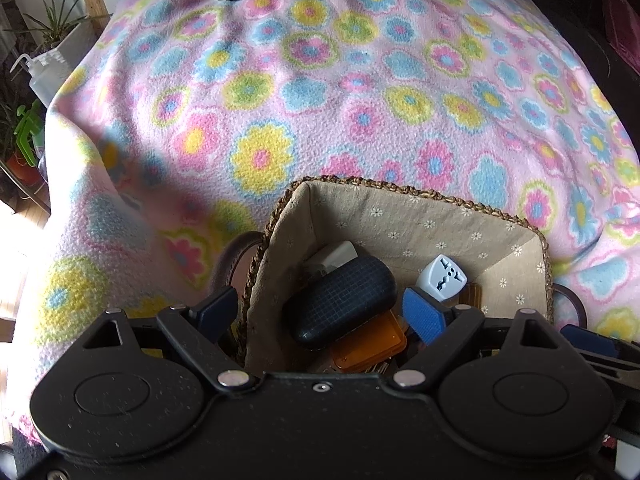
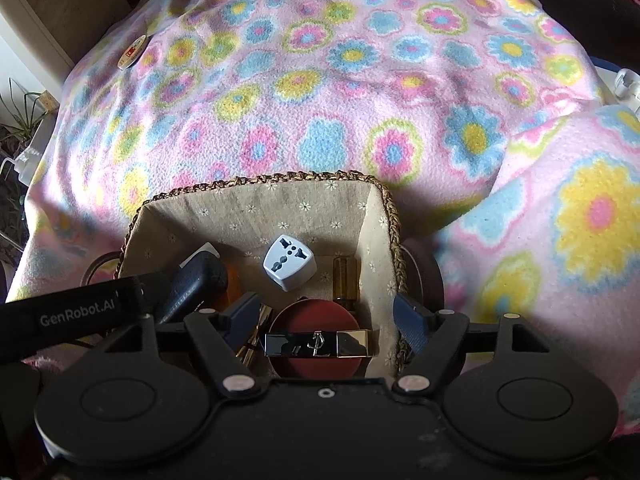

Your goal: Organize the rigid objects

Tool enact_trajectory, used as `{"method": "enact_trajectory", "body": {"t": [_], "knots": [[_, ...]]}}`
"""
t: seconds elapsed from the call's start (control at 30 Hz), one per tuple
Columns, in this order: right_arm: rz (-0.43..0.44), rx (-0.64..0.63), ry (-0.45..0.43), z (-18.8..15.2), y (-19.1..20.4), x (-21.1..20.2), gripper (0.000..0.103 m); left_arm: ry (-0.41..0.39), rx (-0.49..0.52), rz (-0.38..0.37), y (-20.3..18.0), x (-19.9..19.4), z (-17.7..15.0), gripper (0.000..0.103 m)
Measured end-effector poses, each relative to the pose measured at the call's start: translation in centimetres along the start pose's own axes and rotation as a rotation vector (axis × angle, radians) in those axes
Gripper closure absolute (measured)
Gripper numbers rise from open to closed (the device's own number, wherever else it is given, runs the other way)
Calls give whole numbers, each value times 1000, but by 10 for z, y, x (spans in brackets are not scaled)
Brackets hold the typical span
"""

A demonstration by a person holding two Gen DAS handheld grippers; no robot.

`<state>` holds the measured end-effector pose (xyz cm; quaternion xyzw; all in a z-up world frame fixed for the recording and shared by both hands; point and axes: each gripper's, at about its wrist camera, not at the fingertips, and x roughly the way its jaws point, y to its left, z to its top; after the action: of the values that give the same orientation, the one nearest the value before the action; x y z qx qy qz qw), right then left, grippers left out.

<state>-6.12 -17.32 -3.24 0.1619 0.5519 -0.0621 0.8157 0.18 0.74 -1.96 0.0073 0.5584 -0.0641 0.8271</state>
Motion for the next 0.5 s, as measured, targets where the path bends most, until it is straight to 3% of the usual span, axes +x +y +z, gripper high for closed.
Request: {"method": "enact_trajectory", "body": {"t": [0.13, 0.23, 0.4, 0.5], "knots": [[0, -7, -9, 0, 1, -1, 25, -34, -6, 15, 1, -5, -1, 17], [-3, -27, -29, 0, 4, -4, 16, -50, -15, -13, 3, -8, 0, 11], [-31, -92, -97, -2, 13, -14, 1, -82, -21, -17, 3, -12, -1, 11], [-33, -121, -131, -2, 16, -20, 0, -92, -34, -34, 6, -14, -1, 7]]}}
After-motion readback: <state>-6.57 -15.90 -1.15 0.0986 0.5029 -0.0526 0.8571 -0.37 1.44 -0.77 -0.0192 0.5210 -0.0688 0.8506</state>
